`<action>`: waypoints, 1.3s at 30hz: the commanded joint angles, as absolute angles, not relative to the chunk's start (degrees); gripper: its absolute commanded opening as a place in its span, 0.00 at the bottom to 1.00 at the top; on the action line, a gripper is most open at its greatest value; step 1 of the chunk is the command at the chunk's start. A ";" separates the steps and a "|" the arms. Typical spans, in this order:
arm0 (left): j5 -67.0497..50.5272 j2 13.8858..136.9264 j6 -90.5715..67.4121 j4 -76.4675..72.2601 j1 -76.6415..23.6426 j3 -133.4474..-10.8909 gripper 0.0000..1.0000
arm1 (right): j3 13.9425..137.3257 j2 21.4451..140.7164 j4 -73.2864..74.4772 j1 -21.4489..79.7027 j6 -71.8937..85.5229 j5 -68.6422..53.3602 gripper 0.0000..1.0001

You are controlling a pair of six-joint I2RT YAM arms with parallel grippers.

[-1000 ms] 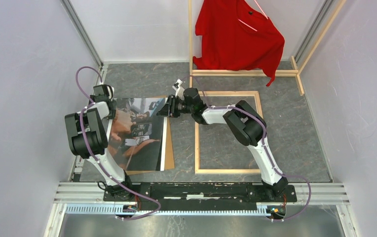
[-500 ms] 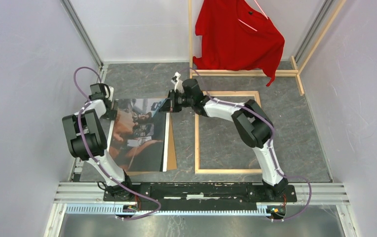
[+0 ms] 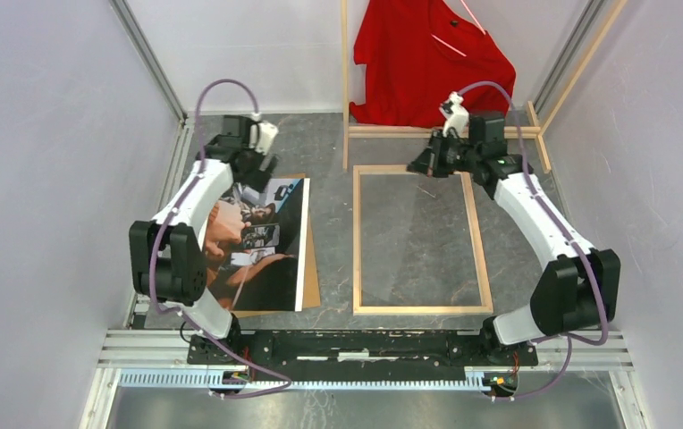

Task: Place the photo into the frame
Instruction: Place the photo frame item at the center of the board.

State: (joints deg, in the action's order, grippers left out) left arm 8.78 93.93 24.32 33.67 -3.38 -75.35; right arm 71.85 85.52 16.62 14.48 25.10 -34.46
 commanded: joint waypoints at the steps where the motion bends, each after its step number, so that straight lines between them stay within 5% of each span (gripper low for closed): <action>1: 5.91 94.92 22.14 39.05 -11.35 -78.97 1.00 | 69.00 83.06 32.63 10.53 12.96 -27.30 0.00; 9: 8.91 102.50 24.90 35.29 -19.37 -80.96 1.00 | 67.84 87.20 37.83 8.68 8.91 -18.34 0.03; 18: 11.38 106.54 26.04 31.48 -23.28 -79.03 1.00 | 64.24 90.37 33.24 6.39 12.38 -14.59 0.71; 21: 12.34 106.44 26.43 30.63 -24.35 -77.80 1.00 | 61.56 88.51 33.02 6.31 14.62 -12.10 0.84; 39: 13.38 106.09 26.92 25.86 -26.71 -72.15 1.00 | 28.14 68.18 23.28 5.83 28.90 -26.66 0.87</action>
